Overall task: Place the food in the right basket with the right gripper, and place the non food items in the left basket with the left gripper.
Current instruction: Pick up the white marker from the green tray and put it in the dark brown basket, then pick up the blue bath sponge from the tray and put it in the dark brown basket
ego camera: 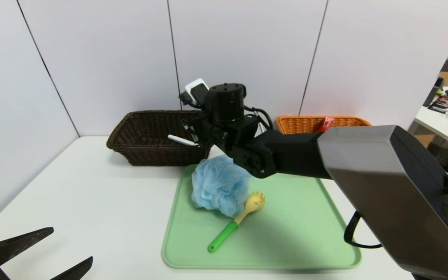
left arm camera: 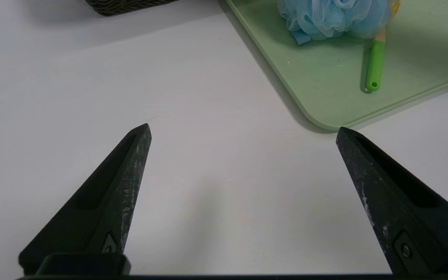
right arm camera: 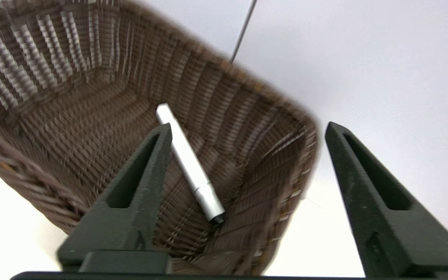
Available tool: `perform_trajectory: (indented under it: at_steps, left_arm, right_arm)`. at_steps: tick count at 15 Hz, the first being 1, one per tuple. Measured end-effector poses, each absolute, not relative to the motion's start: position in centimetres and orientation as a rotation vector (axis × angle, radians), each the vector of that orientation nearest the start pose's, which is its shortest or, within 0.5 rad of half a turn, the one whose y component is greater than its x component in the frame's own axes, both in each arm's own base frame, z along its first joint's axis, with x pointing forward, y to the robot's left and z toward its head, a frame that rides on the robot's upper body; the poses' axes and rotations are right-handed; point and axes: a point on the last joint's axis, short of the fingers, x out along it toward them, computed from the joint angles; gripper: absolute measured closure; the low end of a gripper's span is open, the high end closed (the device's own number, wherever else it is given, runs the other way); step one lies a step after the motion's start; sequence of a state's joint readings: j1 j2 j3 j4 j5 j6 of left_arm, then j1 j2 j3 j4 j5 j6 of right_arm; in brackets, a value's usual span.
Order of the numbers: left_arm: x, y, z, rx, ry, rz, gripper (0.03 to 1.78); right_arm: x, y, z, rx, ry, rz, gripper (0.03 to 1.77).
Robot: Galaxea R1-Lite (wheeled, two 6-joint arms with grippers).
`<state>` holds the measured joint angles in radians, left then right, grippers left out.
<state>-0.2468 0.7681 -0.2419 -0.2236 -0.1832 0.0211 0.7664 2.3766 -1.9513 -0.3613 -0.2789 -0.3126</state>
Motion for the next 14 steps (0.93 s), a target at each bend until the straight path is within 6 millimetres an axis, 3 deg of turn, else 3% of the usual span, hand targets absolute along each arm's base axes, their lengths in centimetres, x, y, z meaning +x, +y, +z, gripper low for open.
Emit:
perform_trajectory:
  at_steps: [3, 7, 11, 14]
  left_arm:
    - [6.7, -2.1, 15.5, 0.03, 0.303, -0.43, 0.12]
    - [6.7, -2.1, 15.6, 0.03, 0.3, -0.431, 0.12]
    - [6.7, -2.1, 15.6, 0.03, 0.296, -0.431, 0.12]
    - [6.6, -2.1, 15.6, 0.031, 0.293, -0.431, 0.12]
  right_arm:
    - [35.4, 32.9, 22.8, -0.375, -0.051, 0.495, 0.31]
    - [31.6, 29.5, 25.0, -0.463, -0.04, 0.542, 0.22]
    - [26.5, 24.6, 25.7, -0.575, -0.006, 0.565, 0.17]
    - [23.4, 19.6, 25.1, -0.611, 0.045, 0.529, 0.14]
